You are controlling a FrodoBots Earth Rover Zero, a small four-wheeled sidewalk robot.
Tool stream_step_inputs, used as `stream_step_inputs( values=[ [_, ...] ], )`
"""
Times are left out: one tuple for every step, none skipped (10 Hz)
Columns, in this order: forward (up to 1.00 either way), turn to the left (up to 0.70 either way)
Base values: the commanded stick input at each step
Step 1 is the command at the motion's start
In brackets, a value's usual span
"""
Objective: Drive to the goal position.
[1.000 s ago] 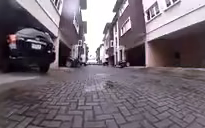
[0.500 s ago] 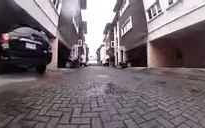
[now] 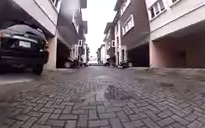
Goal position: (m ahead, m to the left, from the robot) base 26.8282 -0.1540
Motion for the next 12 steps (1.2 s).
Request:
stream_step_inputs(
  values=[
    [0.7,0.0],
    [0.7,0.0],
    [0.7,0.0],
    [0.7,0.0],
    [0.7,0.0],
    [0.7,0.0],
    [0.7,0.0],
    [0.7,0.0],
    [0.7,0.0],
    [0.7,0.0],
    [0.7,0.0],
    [0.7,0.0]
  ],
)
